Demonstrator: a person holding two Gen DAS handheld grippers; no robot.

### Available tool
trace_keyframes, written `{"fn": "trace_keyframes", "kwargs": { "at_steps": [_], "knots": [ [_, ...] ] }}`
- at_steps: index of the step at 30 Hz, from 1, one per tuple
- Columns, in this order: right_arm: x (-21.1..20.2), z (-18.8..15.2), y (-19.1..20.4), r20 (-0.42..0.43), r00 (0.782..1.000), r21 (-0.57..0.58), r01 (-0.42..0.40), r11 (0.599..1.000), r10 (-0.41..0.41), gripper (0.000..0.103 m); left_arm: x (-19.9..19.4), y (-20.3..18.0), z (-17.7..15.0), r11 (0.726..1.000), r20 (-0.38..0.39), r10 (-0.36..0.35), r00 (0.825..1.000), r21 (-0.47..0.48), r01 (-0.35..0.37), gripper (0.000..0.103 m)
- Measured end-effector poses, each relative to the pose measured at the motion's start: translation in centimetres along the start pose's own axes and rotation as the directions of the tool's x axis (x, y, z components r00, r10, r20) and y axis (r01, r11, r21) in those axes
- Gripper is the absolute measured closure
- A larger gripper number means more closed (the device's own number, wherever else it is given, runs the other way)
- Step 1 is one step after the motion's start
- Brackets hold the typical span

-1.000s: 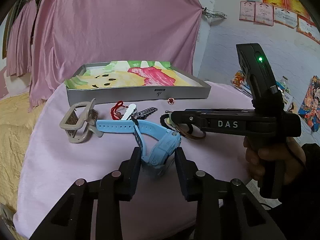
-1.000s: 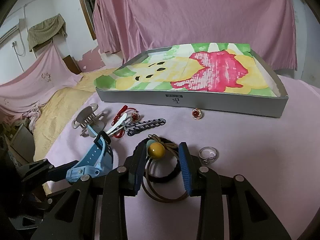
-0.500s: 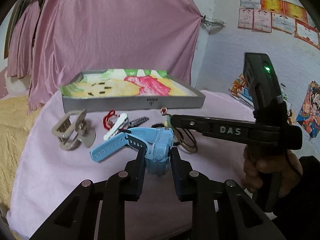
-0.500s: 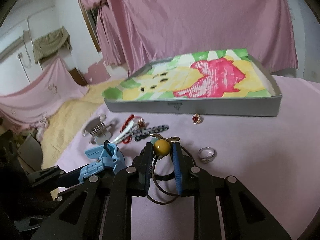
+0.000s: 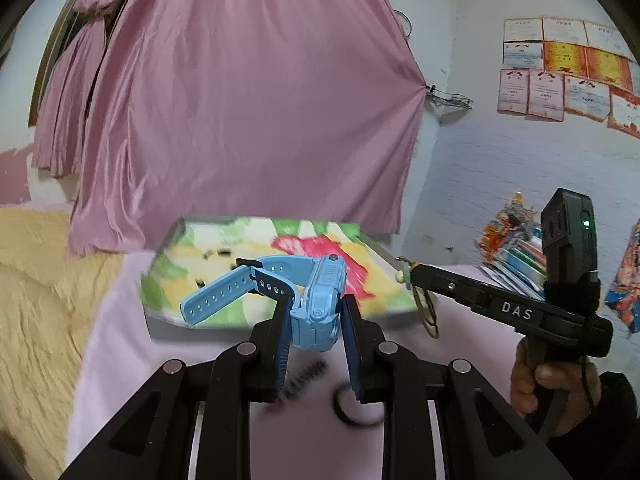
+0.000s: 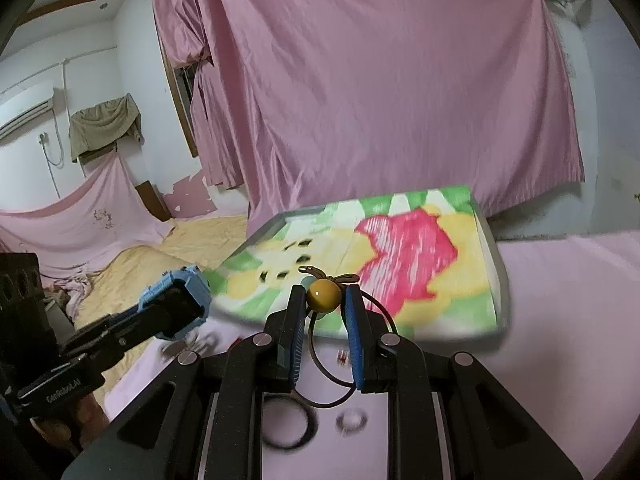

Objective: Organize jewelry
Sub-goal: 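Carry both items into the grey tray and open both tools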

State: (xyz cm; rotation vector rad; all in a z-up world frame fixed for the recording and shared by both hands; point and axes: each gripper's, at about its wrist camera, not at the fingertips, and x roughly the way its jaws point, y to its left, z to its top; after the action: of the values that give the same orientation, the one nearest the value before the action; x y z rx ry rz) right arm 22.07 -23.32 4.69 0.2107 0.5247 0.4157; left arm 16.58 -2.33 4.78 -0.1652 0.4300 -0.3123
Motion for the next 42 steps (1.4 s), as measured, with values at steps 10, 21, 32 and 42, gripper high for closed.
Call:
{"fn": "trace_keyframes", "kwargs": {
  "at_steps": [10,21,32,42],
  "knots": [
    [8.5,2.3,0.5,-0.113,0.993,0.009,-0.042,0.999,0.043,0.085,7.2,4.9,3.1,0.994,-0.116,0.066,0.991,-0.08,-0.075,0.08],
    [14.5,0.1,-0.8,-0.295,0.955,0.046,0.004,0.999,0.01,0.085,11.6,6.7,1.2,0.986,-0.311,0.083,0.947,-0.113,-0.124,0.079],
    [12.5,0.0,-1.8,-0.251,0.968,0.091,0.036,0.995,-0.013,0.064,10.2,6.2,1.2,0.985,-0.276,0.107,0.955,-0.101,-0.139,0.068],
    [4.6,-0.3,-1.4,-0.011,0.998,0.079,0.065,0.995,-0.064,0.035,3.5,4.8,1.5,0.981,-0.055,0.161,0.985,-0.103,-0.166,0.024]
  ]
}}
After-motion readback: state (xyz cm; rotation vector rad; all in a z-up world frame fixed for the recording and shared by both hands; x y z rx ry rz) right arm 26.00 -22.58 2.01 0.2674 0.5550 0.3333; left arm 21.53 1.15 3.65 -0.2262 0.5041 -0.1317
